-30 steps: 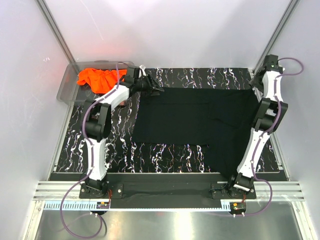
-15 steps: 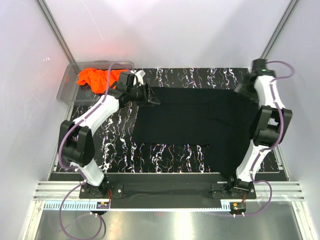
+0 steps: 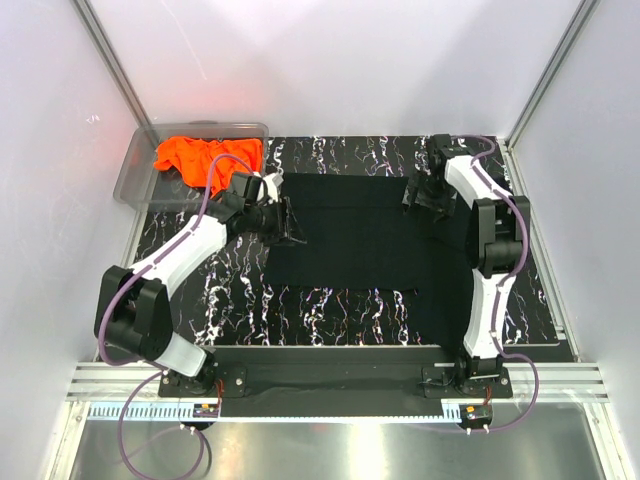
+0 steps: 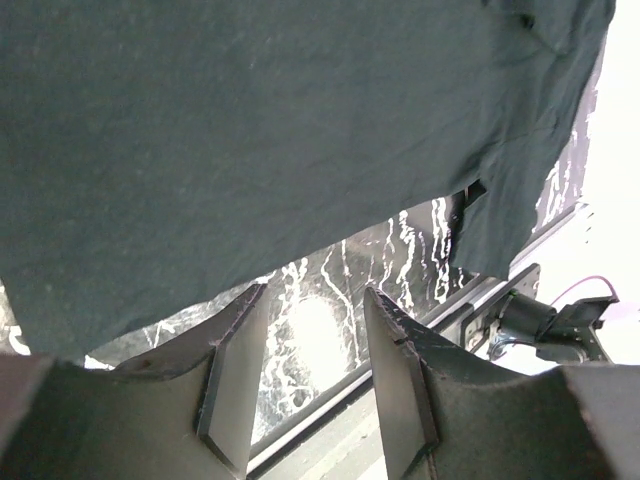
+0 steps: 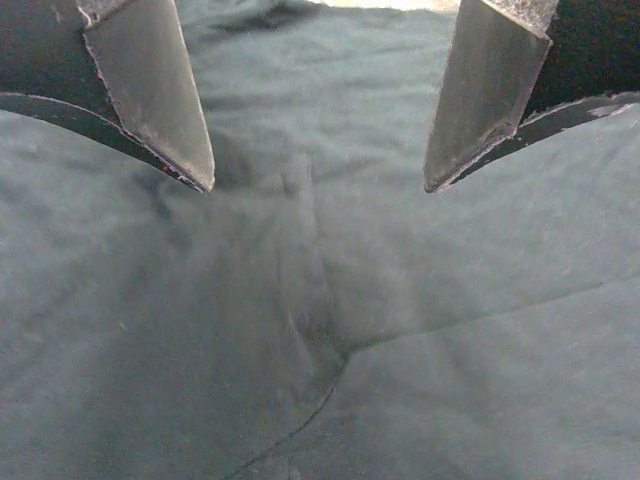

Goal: Fold and stack the t-shirts
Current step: Fold the tshirt

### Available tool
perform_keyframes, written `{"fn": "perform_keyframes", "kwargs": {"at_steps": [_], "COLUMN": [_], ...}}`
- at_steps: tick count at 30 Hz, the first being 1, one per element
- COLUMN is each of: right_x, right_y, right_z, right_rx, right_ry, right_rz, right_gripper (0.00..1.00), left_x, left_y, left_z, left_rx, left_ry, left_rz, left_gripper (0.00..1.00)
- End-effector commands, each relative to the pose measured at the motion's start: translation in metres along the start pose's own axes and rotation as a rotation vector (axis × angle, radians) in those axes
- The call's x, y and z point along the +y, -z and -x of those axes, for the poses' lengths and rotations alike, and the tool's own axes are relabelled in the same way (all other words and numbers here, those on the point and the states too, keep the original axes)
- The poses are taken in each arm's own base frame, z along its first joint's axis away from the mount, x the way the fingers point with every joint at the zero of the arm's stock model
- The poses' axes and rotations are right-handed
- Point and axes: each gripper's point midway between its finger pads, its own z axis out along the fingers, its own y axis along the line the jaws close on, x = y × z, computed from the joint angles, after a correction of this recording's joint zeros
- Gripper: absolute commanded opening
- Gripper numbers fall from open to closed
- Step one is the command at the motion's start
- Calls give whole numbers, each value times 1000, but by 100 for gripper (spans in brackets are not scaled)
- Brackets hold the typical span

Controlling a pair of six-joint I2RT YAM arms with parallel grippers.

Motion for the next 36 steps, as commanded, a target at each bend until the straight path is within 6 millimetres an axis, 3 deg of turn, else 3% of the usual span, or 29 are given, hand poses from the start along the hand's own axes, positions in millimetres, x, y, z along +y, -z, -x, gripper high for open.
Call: {"fn": "perform_keyframes", "kwargs": {"at_steps": [1, 8, 16, 18, 20, 21, 22, 27, 29, 30, 33, 34, 36], "right_x": [13, 21, 31, 39, 37, 41, 37, 33, 29, 30, 25, 25, 19], "right_y": [-2, -38, -71, -71, -80, -75, -80, -60, -40, -20, 3, 28, 42], "right_z": [7, -3, 11, 24, 22, 34, 30, 43, 47, 53, 49, 54, 46], "right_rx": [-7, 56, 75, 48, 71, 42, 62, 23, -2, -34, -52, -95, -92], "right_ry": [40, 36, 26, 14, 14, 16, 22, 65, 74, 74, 87, 85, 96], "right_rz": [18, -6, -70, -57, -79, -70, -94, -120, -128, -120, -133, -126, -132], "right_gripper": [93, 93, 93, 93, 93, 93, 93, 95, 95, 96, 100, 100, 100], "left_x": [-4, 10, 30, 34, 34, 34, 35, 36, 41, 42, 49, 57, 60], "left_y": [10, 5, 4, 2, 3, 4, 4, 5, 6, 7, 11, 11, 16], "left_z": [4, -1, 6, 7, 8, 9, 9, 2, -5, -7, -19, -27, -33], "left_rx": [-48, -28, -34, -28, -25, -30, -30, -9, -5, -3, 4, 9, -7], "left_ry": [-38, 0, 36, 49, 55, 51, 46, 59, 67, 64, 60, 71, 83], "left_rz": [-3, 22, 52, 54, 46, 47, 51, 54, 65, 68, 95, 118, 139], "left_gripper": [48, 48, 47, 47, 47, 47, 48, 47, 47, 47, 47, 47, 47]}}
